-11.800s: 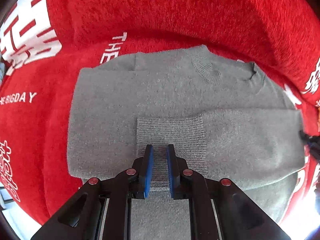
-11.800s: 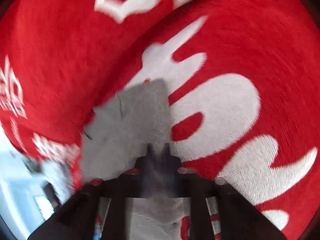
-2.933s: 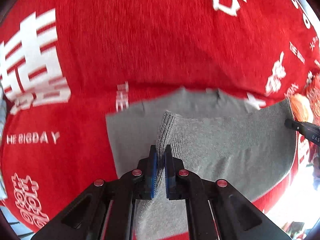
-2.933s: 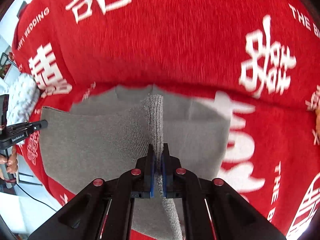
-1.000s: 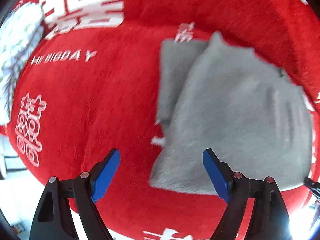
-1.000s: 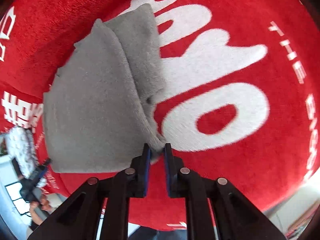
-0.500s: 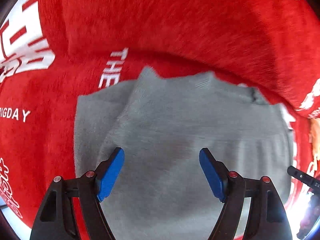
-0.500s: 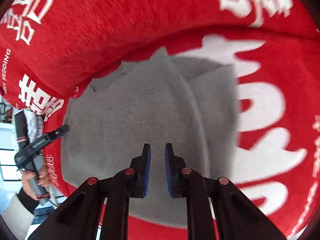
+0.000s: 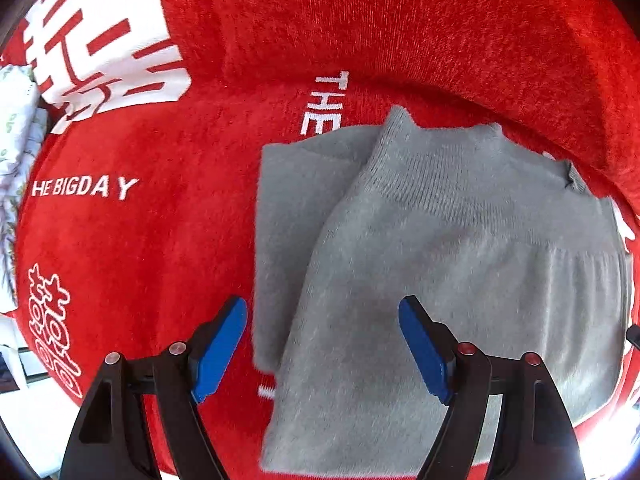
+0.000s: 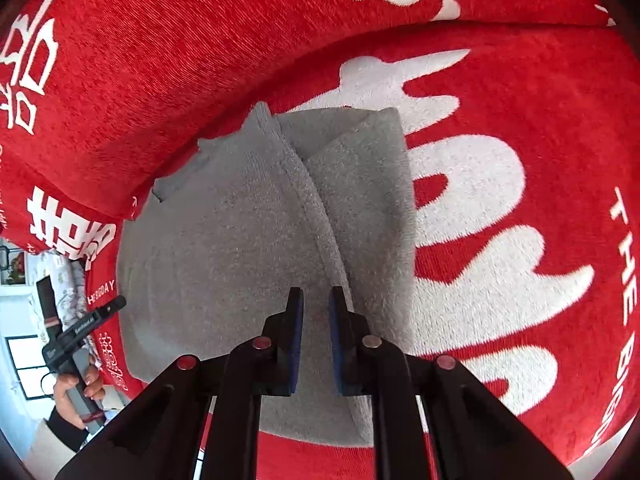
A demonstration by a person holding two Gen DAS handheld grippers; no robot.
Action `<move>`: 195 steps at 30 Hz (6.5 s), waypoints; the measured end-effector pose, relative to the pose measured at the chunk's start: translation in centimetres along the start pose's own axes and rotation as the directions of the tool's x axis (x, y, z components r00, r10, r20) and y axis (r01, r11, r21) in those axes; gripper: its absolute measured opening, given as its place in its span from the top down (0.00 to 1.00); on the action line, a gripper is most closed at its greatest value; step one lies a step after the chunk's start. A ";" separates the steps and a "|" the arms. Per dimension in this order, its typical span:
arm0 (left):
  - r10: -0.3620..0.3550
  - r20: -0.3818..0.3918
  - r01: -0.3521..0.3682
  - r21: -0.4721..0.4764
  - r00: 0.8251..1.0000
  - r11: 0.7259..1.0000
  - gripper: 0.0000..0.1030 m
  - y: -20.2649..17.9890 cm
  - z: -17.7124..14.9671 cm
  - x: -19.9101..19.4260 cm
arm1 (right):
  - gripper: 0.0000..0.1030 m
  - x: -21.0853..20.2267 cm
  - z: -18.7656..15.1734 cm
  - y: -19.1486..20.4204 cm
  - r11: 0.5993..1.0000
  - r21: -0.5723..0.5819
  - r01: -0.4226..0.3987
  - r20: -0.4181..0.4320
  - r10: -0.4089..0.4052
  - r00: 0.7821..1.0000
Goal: Fold small clothes
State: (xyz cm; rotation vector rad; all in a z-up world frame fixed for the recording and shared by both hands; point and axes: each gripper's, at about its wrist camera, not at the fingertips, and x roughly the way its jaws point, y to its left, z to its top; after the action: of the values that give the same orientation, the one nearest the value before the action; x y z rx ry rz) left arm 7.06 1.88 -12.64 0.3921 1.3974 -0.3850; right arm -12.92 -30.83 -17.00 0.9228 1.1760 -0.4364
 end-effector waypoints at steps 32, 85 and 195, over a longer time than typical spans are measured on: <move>-0.112 -0.059 0.117 0.091 0.992 0.989 0.23 11.9 -4.1 0.1 | 0.43 18.9 -17.7 19.3 0.742 0.495 -0.451 -0.065 0.550 0.833; -0.052 -0.022 0.055 0.168 0.998 0.984 0.19 8.1 2.5 1.2 | 0.52 9.3 -11.1 19.0 0.997 0.055 -0.046 -0.058 0.049 0.997; -0.472 -0.177 0.497 0.458 0.864 0.737 0.82 -25.6 0.3 -7.2 | 0.94 3.0 -1.1 -2.2 0.899 0.221 -0.379 0.047 0.379 0.924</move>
State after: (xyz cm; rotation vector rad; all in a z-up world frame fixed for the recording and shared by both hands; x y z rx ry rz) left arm -6.00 -20.47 -6.47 0.4450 1.4325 -1.1923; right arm -14.13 -30.71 -20.72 1.3200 0.9238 -0.2555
